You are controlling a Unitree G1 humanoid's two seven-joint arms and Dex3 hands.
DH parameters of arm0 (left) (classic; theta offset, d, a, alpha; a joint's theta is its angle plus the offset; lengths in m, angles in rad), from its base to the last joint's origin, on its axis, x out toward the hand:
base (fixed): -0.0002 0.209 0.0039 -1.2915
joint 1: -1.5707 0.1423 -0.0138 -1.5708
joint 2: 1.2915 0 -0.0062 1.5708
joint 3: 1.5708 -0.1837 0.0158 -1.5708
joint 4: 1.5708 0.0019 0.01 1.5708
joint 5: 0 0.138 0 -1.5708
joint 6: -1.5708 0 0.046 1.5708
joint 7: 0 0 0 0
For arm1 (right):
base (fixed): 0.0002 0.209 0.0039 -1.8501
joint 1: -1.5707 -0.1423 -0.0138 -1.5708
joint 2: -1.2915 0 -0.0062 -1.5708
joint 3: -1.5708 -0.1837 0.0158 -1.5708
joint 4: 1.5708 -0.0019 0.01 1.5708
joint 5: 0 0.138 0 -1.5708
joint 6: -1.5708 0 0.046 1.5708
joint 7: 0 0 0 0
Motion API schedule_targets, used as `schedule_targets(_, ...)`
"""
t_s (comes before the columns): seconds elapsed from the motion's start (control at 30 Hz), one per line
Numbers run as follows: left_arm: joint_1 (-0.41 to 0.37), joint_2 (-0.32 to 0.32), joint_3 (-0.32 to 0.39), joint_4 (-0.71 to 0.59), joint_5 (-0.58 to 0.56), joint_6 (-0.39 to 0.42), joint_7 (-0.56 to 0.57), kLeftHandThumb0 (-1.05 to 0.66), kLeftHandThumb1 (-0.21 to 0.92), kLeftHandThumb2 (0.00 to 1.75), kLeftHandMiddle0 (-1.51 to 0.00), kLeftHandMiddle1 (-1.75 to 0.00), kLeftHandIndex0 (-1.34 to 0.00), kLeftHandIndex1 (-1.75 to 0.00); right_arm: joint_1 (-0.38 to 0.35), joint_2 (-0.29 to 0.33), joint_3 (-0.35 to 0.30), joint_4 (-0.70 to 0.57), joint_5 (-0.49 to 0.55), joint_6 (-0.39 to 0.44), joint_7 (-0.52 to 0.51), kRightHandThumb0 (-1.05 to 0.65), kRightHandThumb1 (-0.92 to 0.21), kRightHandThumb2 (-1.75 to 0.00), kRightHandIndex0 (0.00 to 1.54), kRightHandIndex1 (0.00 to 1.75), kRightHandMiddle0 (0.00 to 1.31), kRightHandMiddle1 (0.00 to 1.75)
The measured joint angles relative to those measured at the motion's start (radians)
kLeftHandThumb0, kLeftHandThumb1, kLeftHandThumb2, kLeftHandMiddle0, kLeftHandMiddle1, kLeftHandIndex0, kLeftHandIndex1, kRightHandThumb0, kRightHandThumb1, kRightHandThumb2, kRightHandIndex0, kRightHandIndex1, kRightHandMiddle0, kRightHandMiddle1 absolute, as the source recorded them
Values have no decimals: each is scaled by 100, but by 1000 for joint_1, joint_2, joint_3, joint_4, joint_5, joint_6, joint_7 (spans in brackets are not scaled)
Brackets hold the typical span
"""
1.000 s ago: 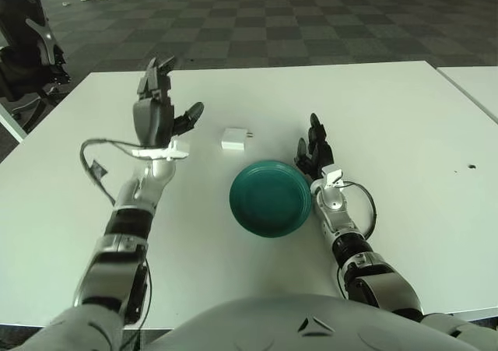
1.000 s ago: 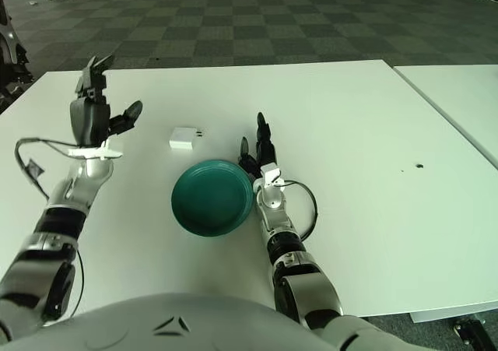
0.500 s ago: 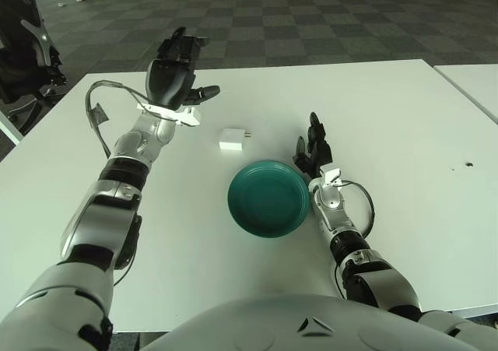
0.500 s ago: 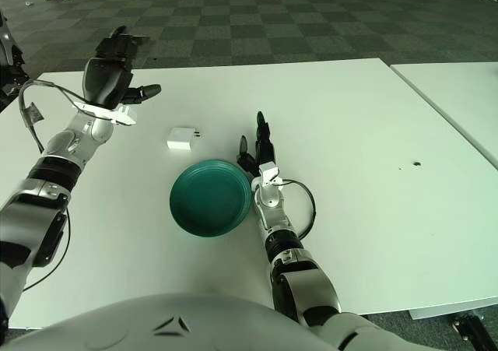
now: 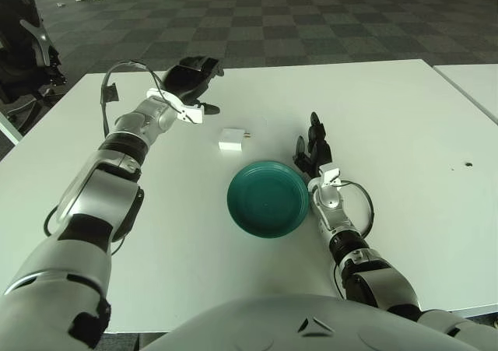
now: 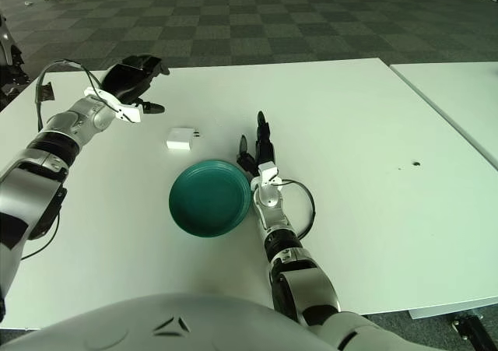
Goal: Put the charger into the plate.
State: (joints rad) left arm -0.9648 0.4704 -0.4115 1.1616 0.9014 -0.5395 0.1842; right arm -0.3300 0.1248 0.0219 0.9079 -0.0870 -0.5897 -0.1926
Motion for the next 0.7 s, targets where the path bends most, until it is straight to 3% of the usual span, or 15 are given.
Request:
schedule_targets(0.23,-60,-35,-5,103,-54,6,-155,-104,92,52,-21,-1,0,-106,0,0,-1,0,0,0,-7,-91,-92,-78,0,0,2,3)
schedule_targets(0.7,-67,-153,-26,178,-103,64,-309,-105,92,60,-20,0,0,-97,-4,2,-2,5,1,-1,-12,-92,-92,-78,0,0,0,5)
